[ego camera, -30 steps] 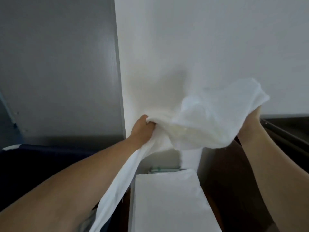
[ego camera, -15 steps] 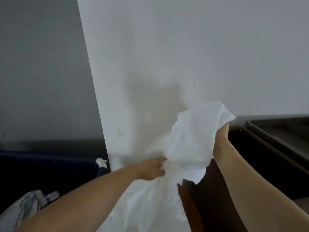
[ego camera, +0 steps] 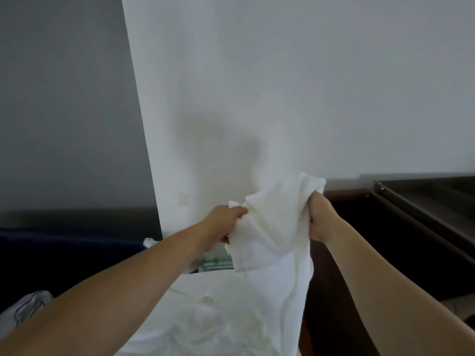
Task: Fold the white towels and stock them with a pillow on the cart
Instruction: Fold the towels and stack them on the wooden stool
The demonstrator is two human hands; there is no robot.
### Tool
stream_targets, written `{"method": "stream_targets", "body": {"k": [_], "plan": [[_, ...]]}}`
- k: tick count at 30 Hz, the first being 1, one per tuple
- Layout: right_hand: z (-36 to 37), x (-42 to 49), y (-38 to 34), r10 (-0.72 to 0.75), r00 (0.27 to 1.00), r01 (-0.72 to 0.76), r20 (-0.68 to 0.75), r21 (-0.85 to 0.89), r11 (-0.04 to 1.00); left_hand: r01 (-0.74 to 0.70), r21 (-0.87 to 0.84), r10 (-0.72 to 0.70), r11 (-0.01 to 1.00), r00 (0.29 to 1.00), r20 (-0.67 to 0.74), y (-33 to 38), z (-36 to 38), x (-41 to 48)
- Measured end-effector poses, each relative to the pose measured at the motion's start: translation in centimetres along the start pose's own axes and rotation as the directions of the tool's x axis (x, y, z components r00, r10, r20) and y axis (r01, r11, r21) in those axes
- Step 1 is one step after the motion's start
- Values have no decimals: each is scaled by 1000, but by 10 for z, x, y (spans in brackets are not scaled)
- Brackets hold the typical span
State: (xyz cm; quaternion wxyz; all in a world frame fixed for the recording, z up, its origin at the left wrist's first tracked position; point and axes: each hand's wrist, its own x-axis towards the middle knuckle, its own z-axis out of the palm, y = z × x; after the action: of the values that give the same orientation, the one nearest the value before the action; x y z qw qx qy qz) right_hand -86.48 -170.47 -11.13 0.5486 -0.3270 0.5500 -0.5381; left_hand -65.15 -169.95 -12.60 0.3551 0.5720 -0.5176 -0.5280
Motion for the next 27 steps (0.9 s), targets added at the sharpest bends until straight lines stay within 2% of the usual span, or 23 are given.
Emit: {"method": "stream_targets", "body": {"k": [1, 3, 4, 5, 10, 12, 13, 15, 17, 19, 21, 22, 24, 26, 27], "plan": [[0, 0, 5, -2, 1000, 0, -30, -53, 999, -20, 115, 23, 993, 999, -27, 2, -8, 0], [-4, 4, 18, -13, 995, -4, -94, -178, 984, -70, 405, 92, 912, 995, -35, 10, -27, -2], [-9, 10, 25, -12, 993, -16, -118, -236, 972, -90, 489, 124, 868, 992, -37, 16, -35, -4], [-12, 14, 31, -3, 992, -32, -122, -289, 957, -94, 492, 133, 866, 990, -44, 22, -44, -5], [-6, -11, 38, 155, 988, -137, -12, -530, 837, -86, 370, 123, 925, 989, -79, 56, -81, -9], [-9, -13, 40, 214, 974, -127, 79, -590, 797, -116, 185, 127, 976, 991, -50, 69, -86, -16], [-8, -11, 41, 184, 979, -85, 92, -633, 769, -132, 51, 134, 990, 990, -31, 74, -86, -18], [4, -9, 38, -10, 996, 64, 84, -678, 732, -115, -235, 125, 965, 992, 30, 78, -77, -17], [25, -15, 32, -210, 967, 255, 146, -616, 745, -54, -391, 95, 919, 992, 88, 74, -61, -11], [43, -28, 23, -307, 903, 417, 300, -443, 793, -15, -432, 55, 902, 995, 81, 68, -44, -6], [52, -39, 21, -344, 841, 476, 417, -269, 837, 15, -465, 14, 885, 998, 60, 65, -31, -4], [55, -42, 22, -351, 827, 495, 439, -273, 825, 24, -466, 2, 884, 999, 54, 63, -27, -5], [57, -43, 25, -386, 836, 536, 390, -424, 730, 48, -441, -13, 896, 997, 81, 57, -21, -8], [59, -40, 26, -461, 852, 506, 247, -609, 610, 51, -404, 16, 913, 987, 161, 51, -17, -11], [58, -38, 26, -495, 853, 481, 167, -618, 621, 25, -384, 59, 923, 976, 207, 48, -15, -13]]}}
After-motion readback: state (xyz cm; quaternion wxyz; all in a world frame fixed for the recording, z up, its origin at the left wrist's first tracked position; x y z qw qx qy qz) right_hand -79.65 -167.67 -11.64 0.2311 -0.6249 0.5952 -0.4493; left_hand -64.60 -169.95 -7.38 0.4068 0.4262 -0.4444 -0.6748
